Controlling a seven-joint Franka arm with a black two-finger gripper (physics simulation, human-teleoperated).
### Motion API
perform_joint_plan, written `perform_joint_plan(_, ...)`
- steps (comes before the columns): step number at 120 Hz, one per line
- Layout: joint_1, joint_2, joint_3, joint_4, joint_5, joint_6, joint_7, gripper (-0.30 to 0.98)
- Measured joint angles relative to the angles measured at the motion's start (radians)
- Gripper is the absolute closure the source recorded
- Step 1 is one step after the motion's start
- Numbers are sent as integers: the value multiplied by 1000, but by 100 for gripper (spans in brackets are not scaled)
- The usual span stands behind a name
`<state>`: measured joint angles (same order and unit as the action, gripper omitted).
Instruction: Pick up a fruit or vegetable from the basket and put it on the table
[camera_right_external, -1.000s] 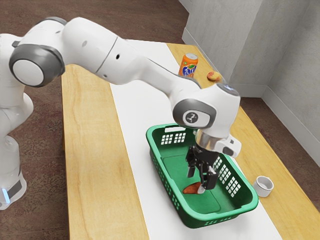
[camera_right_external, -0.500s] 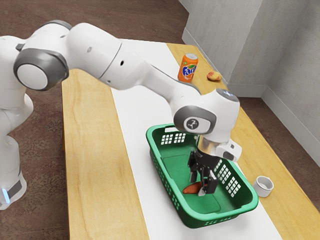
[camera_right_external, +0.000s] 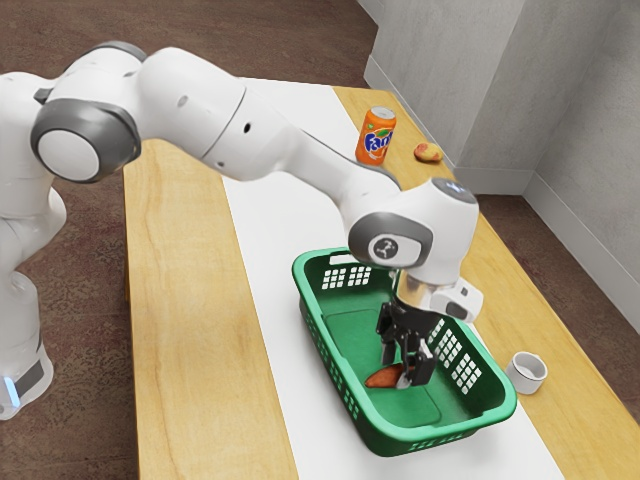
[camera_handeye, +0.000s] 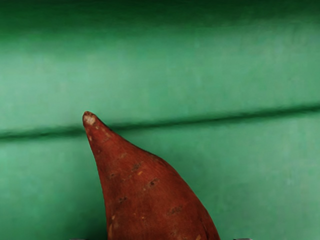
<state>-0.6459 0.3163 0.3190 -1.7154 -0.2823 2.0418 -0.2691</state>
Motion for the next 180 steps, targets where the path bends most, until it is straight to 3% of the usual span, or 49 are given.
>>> perform_joint_plan(73,0,1,0,0,2,18,-3,51)
perform_joint_plan(89,-3,-36,0,0,3,18,-11,53)
perform_joint_plan(101,-13,-140,-1,12,10,18,-20,53)
perform_joint_plan(113,-80,-193,-9,179,17,17,-37,54)
perform_joint_plan(130,-180,-95,-103,468,19,19,-85,56)
perform_joint_plan(155,-187,-28,-160,537,17,53,-150,56)
perform_joint_plan(168,-201,-17,-162,535,-34,66,-173,28)
perform_joint_plan(180,-214,-19,-152,528,-66,75,-191,14)
